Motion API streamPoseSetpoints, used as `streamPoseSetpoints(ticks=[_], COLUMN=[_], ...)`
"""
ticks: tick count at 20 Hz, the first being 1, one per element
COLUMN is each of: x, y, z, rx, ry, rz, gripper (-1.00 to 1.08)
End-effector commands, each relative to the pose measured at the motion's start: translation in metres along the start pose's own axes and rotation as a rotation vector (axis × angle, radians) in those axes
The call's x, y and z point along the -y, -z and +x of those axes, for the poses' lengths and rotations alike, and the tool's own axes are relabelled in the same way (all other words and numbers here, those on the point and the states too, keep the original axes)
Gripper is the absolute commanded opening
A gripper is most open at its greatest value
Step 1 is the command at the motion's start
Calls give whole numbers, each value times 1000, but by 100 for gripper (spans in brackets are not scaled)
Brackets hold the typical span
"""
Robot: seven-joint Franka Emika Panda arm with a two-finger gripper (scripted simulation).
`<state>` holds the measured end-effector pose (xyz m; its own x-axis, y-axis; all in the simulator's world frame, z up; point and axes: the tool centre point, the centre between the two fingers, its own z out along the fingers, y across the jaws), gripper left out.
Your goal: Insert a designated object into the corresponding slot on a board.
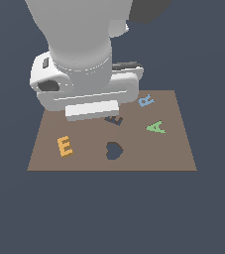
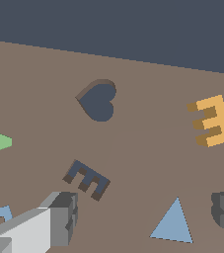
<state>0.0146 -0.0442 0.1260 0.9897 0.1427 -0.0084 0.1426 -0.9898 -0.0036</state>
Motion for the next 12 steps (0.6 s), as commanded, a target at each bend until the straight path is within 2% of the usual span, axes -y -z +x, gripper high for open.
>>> streamPoseSetpoints(ticks=[1, 12], x=[-15, -78], y=[-11, -55], z=[4, 33], rx=[-1, -6], ry=[36, 198], rz=[-1, -3], gripper=[100, 100])
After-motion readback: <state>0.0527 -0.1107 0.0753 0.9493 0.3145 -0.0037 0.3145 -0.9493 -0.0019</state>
